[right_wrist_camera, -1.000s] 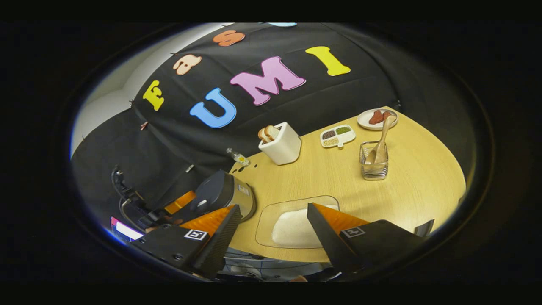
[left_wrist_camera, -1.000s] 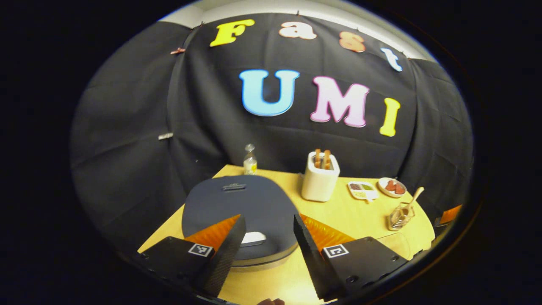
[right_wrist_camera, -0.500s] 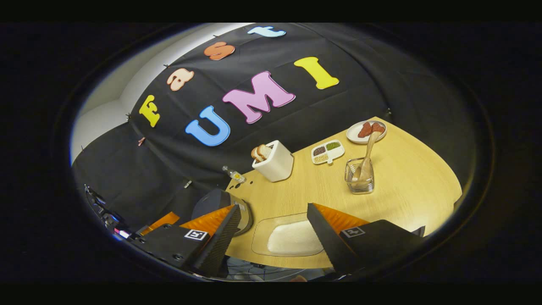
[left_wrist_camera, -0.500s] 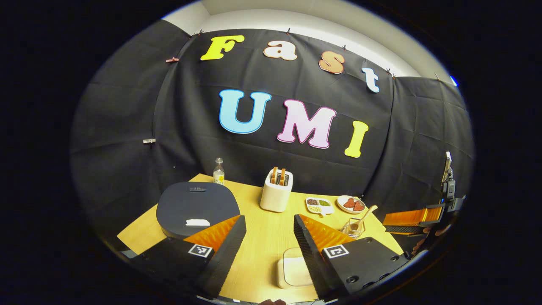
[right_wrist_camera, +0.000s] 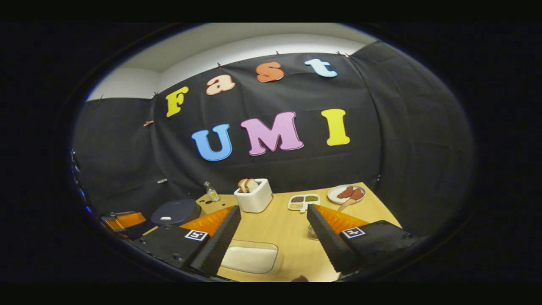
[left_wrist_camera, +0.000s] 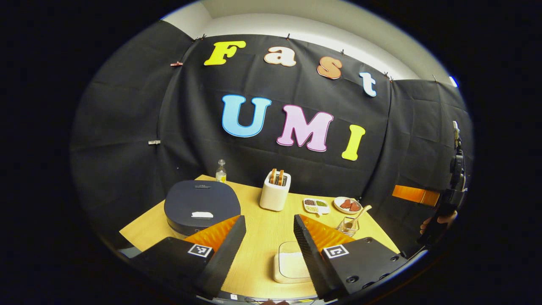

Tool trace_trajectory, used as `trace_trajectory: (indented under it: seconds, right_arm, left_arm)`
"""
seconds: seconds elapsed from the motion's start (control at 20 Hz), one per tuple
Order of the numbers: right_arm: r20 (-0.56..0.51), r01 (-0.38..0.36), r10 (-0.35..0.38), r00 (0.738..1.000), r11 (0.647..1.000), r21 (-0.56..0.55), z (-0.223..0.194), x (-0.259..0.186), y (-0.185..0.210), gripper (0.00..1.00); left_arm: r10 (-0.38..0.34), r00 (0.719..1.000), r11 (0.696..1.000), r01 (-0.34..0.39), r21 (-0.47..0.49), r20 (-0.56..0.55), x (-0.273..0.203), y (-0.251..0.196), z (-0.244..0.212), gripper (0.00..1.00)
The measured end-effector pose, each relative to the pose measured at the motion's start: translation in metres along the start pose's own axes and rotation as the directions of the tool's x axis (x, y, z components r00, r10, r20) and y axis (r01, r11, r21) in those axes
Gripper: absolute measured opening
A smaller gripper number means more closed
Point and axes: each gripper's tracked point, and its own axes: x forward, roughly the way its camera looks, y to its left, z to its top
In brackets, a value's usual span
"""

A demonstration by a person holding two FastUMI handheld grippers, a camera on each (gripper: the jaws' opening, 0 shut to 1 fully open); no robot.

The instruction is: Close the left gripper, press the button to open the rice cooker; take a wooden spoon from the chopstick holder with the right hand, scoop a spoonful of rice and pour it into the rice cooker, then put the wooden spoon back into the chopstick holder.

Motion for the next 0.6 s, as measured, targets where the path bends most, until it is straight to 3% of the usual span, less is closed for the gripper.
trace_trajectory:
  seconds: [0.15, 0.6]
  right_arm:
    - [-0.003, -0.003, 0.003, 1.000, 0.999, -0.054, -0.002, 0.001, 0.008, 0.98]
    - [-0.041, 0.002, -0.003, 0.999, 1.000, -0.025, -0.007, 0.001, 0.025, 0.98]
  left_arm:
    - [0.007, 1.000, 1.000, -0.007, -0.012, 0.004, -0.006, 0.003, -0.003, 0.81]
    - [0.018, 0.999, 1.000, -0.018, 0.021, 0.039, -0.023, 0.018, 0.002, 0.80]
